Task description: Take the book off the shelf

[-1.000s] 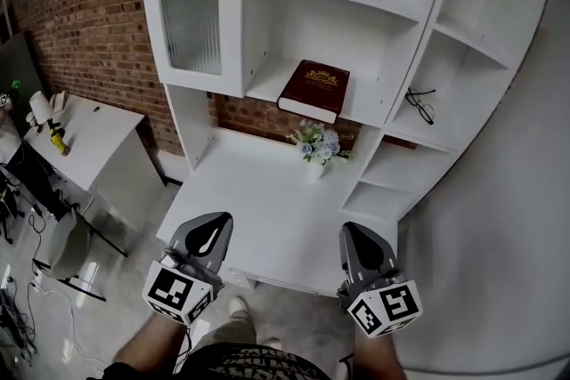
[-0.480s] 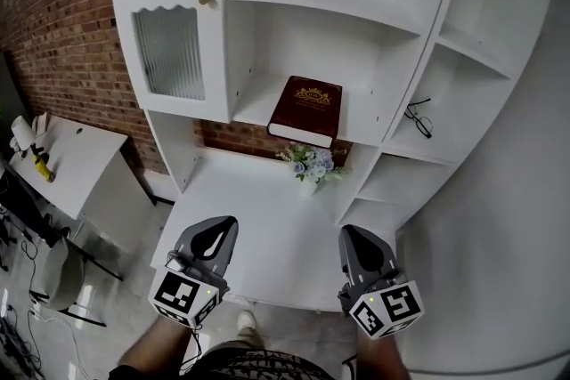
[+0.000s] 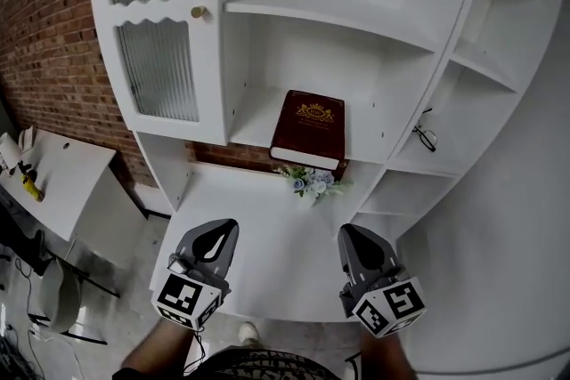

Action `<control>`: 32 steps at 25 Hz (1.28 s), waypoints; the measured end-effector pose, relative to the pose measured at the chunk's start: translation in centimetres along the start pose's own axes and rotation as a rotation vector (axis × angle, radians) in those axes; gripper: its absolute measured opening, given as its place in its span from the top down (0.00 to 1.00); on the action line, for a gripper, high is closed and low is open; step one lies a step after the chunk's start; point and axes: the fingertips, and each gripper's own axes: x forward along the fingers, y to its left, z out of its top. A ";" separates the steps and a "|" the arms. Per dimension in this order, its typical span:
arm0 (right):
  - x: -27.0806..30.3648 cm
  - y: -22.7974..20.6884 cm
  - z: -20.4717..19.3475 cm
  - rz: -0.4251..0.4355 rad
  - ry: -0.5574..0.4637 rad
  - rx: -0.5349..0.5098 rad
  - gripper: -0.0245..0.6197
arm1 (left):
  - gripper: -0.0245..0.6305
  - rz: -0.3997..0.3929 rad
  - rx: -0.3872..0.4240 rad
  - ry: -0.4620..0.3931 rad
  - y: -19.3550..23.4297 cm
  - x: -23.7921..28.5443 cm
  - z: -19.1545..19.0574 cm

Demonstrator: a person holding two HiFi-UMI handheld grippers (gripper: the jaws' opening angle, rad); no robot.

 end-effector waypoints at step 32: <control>10.0 -8.1 0.0 0.026 0.056 0.082 0.68 | 0.76 -0.047 -0.060 0.046 4.8 12.9 -1.1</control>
